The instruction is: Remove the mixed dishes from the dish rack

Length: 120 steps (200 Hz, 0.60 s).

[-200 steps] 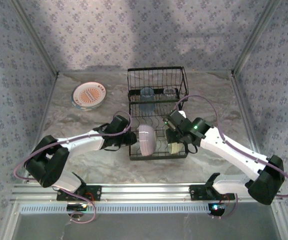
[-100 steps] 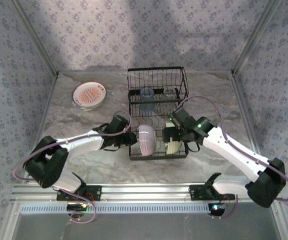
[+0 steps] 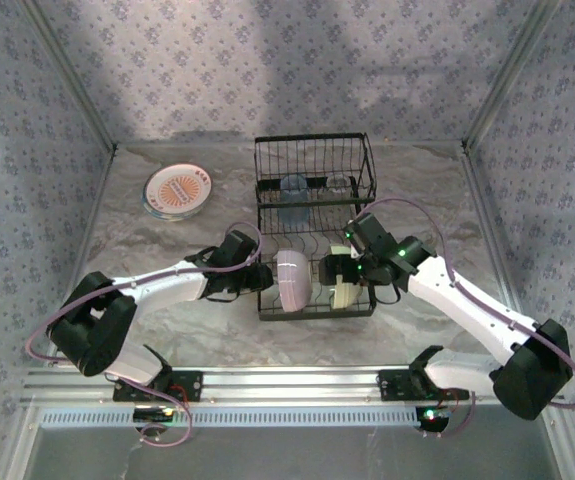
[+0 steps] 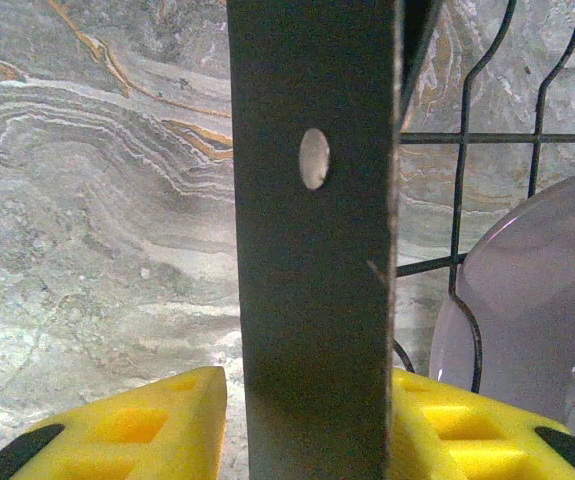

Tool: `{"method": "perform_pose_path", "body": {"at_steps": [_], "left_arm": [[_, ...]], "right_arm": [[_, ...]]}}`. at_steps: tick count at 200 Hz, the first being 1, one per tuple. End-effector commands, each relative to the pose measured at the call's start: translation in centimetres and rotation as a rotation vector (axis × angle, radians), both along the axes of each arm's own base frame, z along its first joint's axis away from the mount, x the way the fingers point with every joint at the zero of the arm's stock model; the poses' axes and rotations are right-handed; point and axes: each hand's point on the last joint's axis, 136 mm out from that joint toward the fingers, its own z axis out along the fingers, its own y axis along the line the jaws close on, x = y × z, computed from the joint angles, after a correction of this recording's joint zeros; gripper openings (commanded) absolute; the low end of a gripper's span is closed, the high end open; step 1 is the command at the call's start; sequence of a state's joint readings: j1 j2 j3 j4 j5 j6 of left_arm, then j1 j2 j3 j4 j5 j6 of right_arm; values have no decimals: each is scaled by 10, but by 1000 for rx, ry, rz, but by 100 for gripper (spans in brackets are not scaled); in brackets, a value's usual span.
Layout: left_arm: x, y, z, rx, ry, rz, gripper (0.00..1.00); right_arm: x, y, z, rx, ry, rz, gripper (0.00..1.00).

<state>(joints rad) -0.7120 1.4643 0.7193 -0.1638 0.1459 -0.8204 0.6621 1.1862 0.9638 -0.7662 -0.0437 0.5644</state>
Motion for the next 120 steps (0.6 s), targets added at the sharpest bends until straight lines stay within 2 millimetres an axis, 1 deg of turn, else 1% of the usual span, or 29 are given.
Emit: {"method": "perform_pose_path", "body": {"at_steps": [1, 27, 55, 86, 120], "left_arm": [[-3, -3, -2, -1, 10, -25, 41], [-3, -4, -3, -5, 12, -26, 41], [-3, -4, -6, -3, 18, -27, 41], [-2, -5, -8, -3, 20, -27, 41], [-2, -7, -9, -6, 25, -30, 41]], "right_arm": [[-3, 8, -6, 45, 40, 17, 100], [-3, 10, -10, 57, 58, 18, 100], [-5, 16, -5, 115, 67, 25, 100], [-4, 12, -5, 126, 71, 15, 100], [-2, 10, -7, 117, 72, 4, 93]]}}
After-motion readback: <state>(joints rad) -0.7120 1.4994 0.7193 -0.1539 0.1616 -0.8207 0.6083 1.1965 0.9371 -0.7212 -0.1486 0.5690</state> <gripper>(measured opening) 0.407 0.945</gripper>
